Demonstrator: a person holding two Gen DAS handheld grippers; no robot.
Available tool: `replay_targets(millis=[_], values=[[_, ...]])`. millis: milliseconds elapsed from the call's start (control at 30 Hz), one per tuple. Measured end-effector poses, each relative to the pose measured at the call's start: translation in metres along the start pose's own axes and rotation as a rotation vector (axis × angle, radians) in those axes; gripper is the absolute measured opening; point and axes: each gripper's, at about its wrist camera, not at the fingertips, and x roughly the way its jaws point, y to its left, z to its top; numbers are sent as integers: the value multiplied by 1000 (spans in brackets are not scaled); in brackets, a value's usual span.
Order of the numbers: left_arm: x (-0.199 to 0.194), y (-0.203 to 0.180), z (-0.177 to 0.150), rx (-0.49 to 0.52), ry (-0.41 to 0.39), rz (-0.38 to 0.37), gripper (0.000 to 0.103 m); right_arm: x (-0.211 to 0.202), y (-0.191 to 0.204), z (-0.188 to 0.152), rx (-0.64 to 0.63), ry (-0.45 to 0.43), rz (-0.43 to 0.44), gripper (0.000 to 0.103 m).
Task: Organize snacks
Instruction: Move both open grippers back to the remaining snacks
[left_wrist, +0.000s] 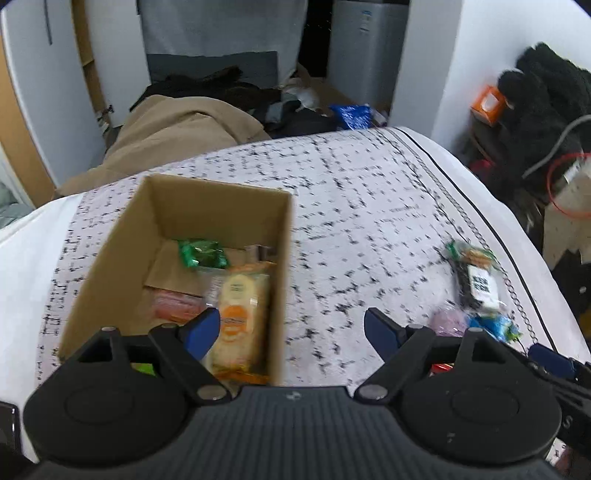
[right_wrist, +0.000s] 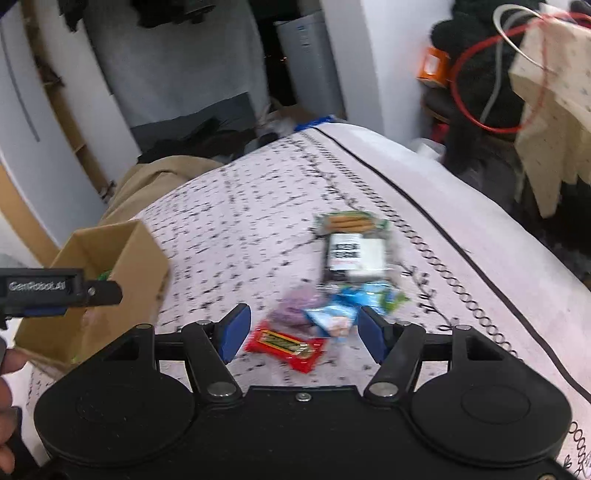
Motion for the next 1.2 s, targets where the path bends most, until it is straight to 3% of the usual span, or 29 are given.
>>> replay_targets(millis=[367,600,933,1033,1133,1200], values=[[17,-57,-11,62,54,-9,84,22,-46,-2,108,14,11,57],[35,-84,-12,41,81,0,84,36,-71,0,230,-10,7,57],[63,-114,-30,83,138,26,84,65,-82,-3,295,24,57,57],[69,-122,-33,102,143,46,84,69,-83,-5,291,40,54,53],[74,-125,-36,106,148,46,84,71,-84,-6,292,50,69,37],[76,-127,-38,107,146,49,84,70,-85,-7,295,54,78,34]])
